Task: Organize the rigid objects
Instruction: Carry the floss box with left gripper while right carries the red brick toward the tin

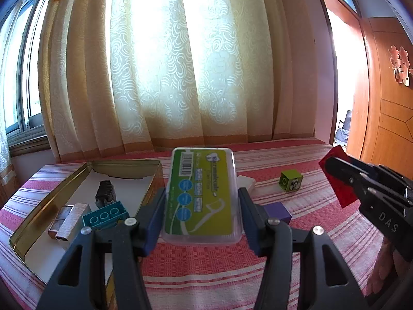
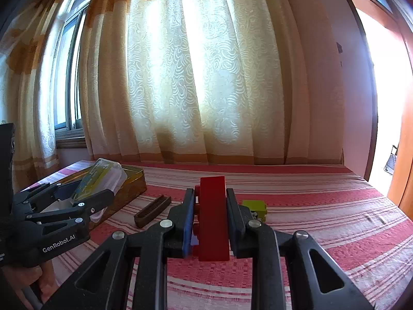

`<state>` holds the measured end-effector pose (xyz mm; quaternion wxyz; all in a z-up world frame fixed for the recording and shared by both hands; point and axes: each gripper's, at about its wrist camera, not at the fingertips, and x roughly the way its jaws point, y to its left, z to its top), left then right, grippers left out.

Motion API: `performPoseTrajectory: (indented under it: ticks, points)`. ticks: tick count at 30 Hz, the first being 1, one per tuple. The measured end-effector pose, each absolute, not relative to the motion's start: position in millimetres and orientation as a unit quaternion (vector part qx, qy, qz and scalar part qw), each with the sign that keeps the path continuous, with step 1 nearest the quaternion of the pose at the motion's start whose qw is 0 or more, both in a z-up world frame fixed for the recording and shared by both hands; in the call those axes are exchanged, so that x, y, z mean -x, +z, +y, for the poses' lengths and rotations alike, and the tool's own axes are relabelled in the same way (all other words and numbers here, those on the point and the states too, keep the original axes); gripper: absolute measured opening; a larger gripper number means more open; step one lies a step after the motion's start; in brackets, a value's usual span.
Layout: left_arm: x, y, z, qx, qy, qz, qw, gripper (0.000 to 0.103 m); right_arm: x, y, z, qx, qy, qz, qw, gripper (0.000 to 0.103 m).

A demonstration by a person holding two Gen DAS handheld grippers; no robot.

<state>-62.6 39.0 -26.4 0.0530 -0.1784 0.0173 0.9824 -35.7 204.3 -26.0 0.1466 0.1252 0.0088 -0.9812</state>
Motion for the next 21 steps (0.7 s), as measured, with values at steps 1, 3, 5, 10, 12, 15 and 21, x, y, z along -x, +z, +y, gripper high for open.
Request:
performPoseTrajectory:
  ticks: [1, 3, 5, 10, 12, 15, 21]
  points:
    - [62, -26, 39, 0.178, 0.982, 0.016, 0.053, 0.054, 35, -26, 203, -0.125, -0.981, 0.009, 0.149, 0.025]
    - [61, -27, 38, 0.178, 0.983, 0.013, 0.051, 0.054, 35, -26, 201, -0.125, -0.98, 0.01, 0.152, 0.025]
    - [60, -26, 37, 0.177, 0.983, 0.012, 0.05, 0.054, 34, -26, 198, -0.124, -0.98, 0.011, 0.156, 0.025]
    - [58, -26, 33, 0.173, 0.984, 0.007, 0.049, 0.054, 35, -28, 191, -0.129, -0.977, 0.011, 0.171, 0.025]
    - [56, -26, 32, 0.172, 0.984, 0.006, 0.047, 0.054, 35, -28, 186, -0.128, -0.976, 0.014, 0.175, 0.025]
    - [54, -26, 30, 0.169, 0.985, 0.005, 0.045, 0.054, 35, -29, 180, -0.127, -0.975, 0.017, 0.181, 0.025]
    - [50, -26, 25, 0.167, 0.985, 0.005, 0.04, 0.054, 36, -30, 169, -0.129, -0.972, 0.02, 0.193, 0.025]
